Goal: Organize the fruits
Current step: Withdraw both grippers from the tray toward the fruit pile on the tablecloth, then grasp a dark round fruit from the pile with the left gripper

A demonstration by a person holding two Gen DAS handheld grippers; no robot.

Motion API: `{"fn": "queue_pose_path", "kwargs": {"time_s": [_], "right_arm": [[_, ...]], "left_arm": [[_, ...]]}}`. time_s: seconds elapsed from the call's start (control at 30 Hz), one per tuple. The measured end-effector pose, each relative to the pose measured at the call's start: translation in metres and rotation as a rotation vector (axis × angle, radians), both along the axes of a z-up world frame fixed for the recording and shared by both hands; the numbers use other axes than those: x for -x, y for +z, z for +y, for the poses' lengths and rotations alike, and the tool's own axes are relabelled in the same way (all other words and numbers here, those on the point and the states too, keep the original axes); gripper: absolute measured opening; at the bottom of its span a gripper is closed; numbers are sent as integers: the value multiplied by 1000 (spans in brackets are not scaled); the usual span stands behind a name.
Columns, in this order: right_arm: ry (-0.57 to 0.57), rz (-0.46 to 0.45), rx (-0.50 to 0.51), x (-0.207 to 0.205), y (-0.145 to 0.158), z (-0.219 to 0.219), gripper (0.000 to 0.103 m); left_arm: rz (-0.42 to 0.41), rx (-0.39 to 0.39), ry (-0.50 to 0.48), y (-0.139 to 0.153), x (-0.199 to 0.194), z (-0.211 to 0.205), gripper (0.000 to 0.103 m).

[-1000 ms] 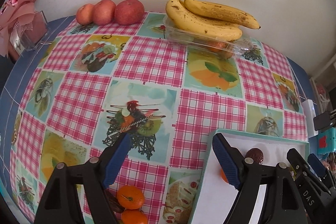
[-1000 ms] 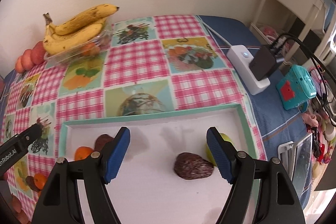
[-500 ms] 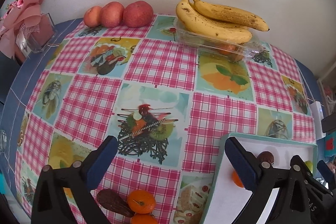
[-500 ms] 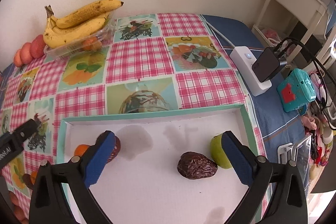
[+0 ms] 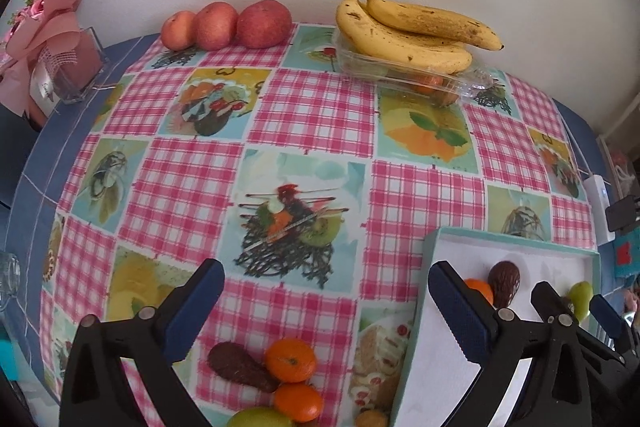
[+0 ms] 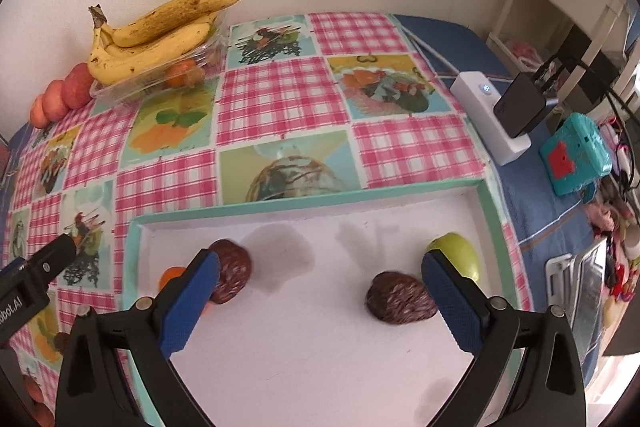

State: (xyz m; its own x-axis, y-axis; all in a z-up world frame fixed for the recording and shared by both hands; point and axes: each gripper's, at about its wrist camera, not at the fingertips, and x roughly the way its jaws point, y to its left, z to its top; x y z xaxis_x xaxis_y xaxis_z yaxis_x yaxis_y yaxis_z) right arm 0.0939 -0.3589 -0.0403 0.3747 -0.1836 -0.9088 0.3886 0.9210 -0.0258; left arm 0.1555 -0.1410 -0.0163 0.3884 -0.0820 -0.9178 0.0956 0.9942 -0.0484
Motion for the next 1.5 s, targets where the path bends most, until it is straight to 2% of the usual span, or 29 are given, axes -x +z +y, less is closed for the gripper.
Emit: {"fn": "queue_pose_path", "kwargs": {"time_s": [0.3, 0.47, 0.6, 0.73, 1.13, 1.3, 1.5], "right_arm": [[33, -5, -14, 8, 16, 42, 101], [23, -2, -26, 15, 19, 57, 101], [17, -4, -58, 22, 20, 70, 101], [33, -1, -48, 29, 23, 86, 101], [96, -22, -79, 46, 31, 130, 101], [139, -60, -114, 50, 35, 148, 101], [214, -77, -95, 52, 36, 169, 101]], "left_arm": [[-21, -19, 25, 18, 11, 41, 103], [-32, -24, 89, 26, 13, 78, 103], [-38, -41, 114, 32, 17, 103, 103], [-44, -34, 137, 38, 23, 127, 103], [-103, -49, 134, 56, 47, 153, 103], [-65, 3, 167, 47, 52, 167, 103], [-46, 25, 183, 38, 59, 172, 103]]}}
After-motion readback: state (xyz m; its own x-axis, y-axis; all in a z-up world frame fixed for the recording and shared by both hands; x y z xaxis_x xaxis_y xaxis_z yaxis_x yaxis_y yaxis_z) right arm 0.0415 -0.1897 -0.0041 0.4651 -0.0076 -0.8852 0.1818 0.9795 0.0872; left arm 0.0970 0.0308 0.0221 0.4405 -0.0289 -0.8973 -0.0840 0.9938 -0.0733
